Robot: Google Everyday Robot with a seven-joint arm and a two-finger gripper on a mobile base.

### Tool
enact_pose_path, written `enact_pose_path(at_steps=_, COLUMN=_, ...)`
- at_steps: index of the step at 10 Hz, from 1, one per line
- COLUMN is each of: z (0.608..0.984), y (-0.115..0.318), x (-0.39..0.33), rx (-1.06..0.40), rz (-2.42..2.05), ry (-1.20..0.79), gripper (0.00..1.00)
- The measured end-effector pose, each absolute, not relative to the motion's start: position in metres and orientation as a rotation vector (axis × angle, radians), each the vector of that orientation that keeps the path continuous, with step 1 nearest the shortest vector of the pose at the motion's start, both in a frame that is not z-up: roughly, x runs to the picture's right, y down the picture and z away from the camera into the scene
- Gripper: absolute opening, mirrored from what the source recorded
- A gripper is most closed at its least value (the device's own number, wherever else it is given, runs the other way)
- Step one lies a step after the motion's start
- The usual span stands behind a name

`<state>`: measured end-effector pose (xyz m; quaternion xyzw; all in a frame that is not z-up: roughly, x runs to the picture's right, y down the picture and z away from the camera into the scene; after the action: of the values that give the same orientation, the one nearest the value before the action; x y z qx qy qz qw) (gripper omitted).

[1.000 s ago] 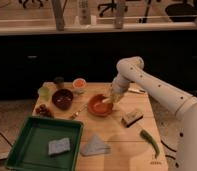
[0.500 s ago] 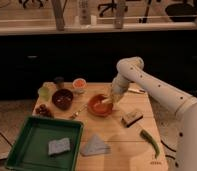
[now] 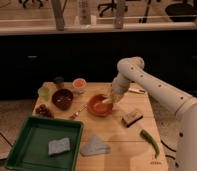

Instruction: Place banana in red bowl

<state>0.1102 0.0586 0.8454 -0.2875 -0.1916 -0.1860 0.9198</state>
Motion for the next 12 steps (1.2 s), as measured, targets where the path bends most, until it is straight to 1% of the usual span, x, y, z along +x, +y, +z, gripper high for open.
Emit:
enact_pose_path(at_steps=4, z=0.845, y=0.0598, x=0.1105, rx=-0.595, rz=-0.394, ry=-0.412, gripper=0.08)
enact_pose_path(at_steps=5, z=0.845, y=0.0604, x=0.1114, rx=-0.596, rz=-0.396, ry=-0.415, gripper=0.12)
enact_pose_path(at_steps=6, z=0.8445, y=0.0604, x=0.1114, rx=-0.598, rz=-0.397, ry=-0.417, gripper=0.13)
enact_pose_path(at_steps=12, z=0.8444, y=0.0612, x=0.1104, rx=-0.602, rz=-0.409, ry=-0.437, gripper=0.13)
